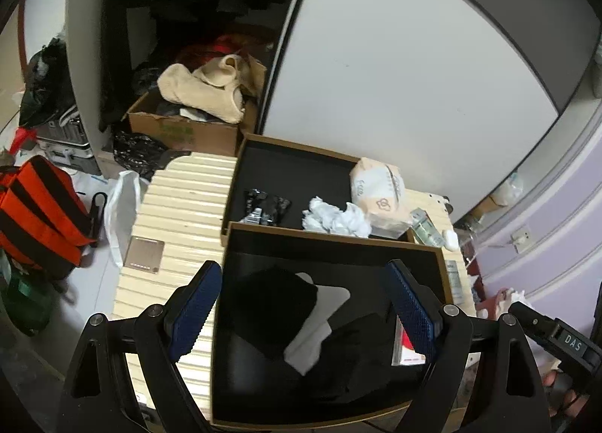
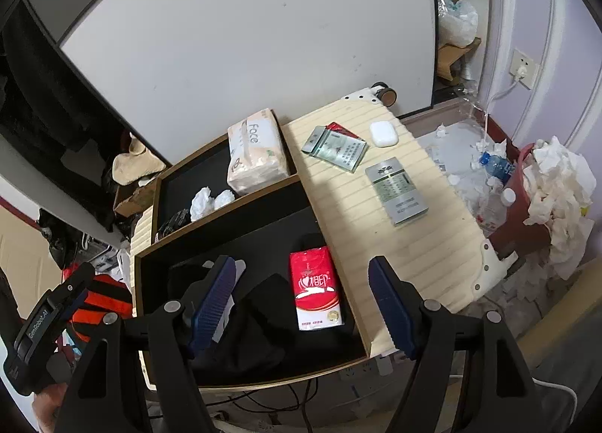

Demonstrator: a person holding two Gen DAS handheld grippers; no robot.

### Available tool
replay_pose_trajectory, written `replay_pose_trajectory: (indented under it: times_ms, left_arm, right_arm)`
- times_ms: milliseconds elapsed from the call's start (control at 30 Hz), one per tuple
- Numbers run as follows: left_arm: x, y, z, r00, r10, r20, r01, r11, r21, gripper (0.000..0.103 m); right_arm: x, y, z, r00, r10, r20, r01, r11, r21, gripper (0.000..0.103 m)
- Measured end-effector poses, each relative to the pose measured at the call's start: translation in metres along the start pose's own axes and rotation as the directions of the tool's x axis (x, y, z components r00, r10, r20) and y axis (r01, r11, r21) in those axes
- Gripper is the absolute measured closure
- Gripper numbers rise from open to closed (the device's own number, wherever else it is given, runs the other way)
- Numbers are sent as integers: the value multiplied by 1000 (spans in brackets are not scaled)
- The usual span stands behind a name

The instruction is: Organize soft objects

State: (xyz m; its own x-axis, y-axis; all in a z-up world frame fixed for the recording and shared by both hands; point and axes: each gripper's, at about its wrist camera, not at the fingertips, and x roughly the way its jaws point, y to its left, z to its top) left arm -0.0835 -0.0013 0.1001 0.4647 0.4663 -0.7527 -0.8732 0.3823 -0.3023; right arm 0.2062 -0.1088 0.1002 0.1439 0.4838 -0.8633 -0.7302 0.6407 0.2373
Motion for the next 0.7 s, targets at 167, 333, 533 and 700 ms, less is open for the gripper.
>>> replay_pose_trajectory:
  times_ms: [167,333,533,700]
  left_arm:
    - [-7,-1,1,1000,-10,27,10,1000,7,17]
    - [-10,-4,1,999,-4,51,2,999,34,17]
    - [-11,-8,1,998,10,64,-13,998,56,17]
    - [-13,-8,1,997,7,77,-12,998,58,17]
  right_arm:
    - [-1,6,-3,1000,8,-3,-8,1000,-19,31]
    - [0,6,-2,1000,4,-4,-5,1000,-17,31]
    - [-1,4,-1,1000,11,-2,-11,1000,-5,31]
    - [0,4,-1,1000,7,-1,-7,1000,-11,31]
